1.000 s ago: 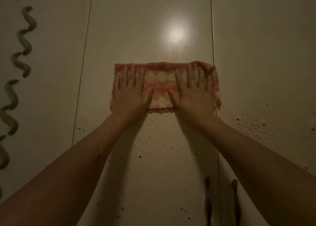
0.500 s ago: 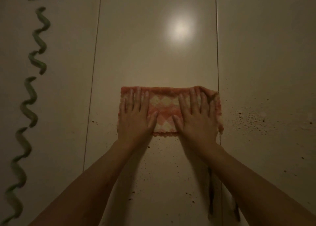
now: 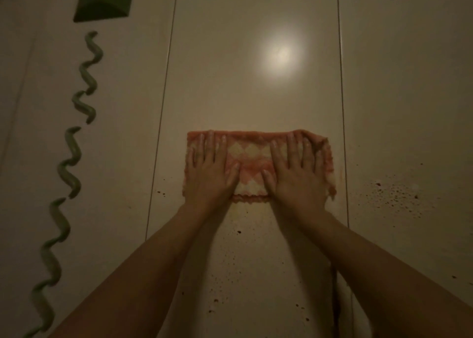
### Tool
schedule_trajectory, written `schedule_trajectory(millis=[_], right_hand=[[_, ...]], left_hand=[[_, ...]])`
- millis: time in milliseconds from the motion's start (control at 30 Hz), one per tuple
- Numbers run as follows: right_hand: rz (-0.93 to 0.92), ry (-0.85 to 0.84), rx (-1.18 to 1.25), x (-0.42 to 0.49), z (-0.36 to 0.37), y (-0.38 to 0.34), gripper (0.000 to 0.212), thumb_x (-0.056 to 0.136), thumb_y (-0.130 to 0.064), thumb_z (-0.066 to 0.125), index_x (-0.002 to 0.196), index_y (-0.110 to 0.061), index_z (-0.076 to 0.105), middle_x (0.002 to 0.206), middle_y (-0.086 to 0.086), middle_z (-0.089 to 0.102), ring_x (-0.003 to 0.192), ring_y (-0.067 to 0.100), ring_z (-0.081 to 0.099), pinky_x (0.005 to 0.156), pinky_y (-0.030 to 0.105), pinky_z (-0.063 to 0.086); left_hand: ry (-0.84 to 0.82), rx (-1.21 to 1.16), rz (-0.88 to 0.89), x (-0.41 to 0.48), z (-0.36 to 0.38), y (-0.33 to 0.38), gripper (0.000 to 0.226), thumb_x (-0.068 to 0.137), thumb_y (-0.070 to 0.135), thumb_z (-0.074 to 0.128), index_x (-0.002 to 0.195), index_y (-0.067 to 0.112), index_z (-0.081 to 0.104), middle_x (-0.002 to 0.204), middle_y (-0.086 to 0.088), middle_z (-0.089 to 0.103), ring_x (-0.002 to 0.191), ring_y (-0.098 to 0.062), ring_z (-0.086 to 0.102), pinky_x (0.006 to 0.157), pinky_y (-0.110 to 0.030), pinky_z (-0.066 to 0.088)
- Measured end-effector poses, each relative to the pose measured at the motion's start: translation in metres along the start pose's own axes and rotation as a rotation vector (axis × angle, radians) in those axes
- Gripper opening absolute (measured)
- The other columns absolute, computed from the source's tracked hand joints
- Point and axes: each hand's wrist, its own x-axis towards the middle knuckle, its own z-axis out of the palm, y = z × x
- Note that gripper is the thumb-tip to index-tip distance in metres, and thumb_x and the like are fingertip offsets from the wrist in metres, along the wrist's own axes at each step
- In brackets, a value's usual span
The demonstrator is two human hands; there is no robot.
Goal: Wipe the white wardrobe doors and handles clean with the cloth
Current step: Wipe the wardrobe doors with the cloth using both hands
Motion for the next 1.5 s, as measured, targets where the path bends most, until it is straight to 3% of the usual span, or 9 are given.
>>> schedule_trajectory(millis=[300,567,1033,1300,1500], right_hand=[[-0.030,0.045,0.034,0.071,-0.015,-0.034,0.066,0.102,-0.059,0.011,0.159,-0.028,-0.001,0.166,0.010,-0.011,0.152,0.030,-0.012,0.122,0.052,-0.008],[-0.037,0.081,0.039,0.088,-0.012,-0.052,0.065,0.102,-0.058,0.014,0.159,-0.029,0.004,0.167,0.010,-0.006,0.153,0.030,-0.009,0.122,0.053,-0.006],[-0.119,0.053,0.043,-0.007,0.023,-0.073,0.065,0.103,-0.057,0.021,0.159,-0.027,0.006,0.167,0.009,-0.002,0.154,0.027,-0.004,0.122,0.052,-0.002],[-0.163,0.055,0.010,-0.064,0.040,-0.077,0.066,0.101,-0.055,0.023,0.159,-0.023,0.019,0.166,0.011,0.006,0.152,0.029,0.005,0.122,0.053,0.004],[-0.203,0.046,-0.018,-0.114,0.048,-0.074,0.065,0.099,-0.053,0.027,0.157,-0.023,0.026,0.165,0.011,0.010,0.152,0.028,0.006,0.122,0.050,-0.002]], left_hand=[[0.028,0.031,0.025,0.069,-0.018,-0.045,0.073,0.094,0.060,0.014,0.154,0.024,-0.004,0.164,-0.008,-0.006,0.150,-0.025,-0.009,0.121,-0.049,-0.001],[0.064,0.007,0.012,0.077,-0.021,-0.065,0.069,0.098,0.057,0.019,0.155,0.022,-0.001,0.164,-0.008,-0.005,0.150,-0.024,-0.008,0.122,-0.047,-0.003],[0.022,-0.006,-0.062,-0.040,-0.002,-0.075,0.070,0.097,0.057,0.013,0.154,0.020,-0.006,0.163,-0.006,-0.009,0.149,-0.021,-0.014,0.122,-0.048,-0.001],[-0.037,0.010,-0.093,-0.103,0.013,-0.071,0.068,0.099,0.051,0.016,0.154,0.018,-0.008,0.163,-0.009,-0.012,0.149,-0.023,-0.015,0.122,-0.049,0.003],[-0.129,0.016,-0.108,-0.154,0.022,-0.061,0.070,0.097,0.055,0.000,0.155,0.015,-0.003,0.163,-0.010,-0.010,0.150,-0.025,-0.010,0.121,-0.051,0.007]])
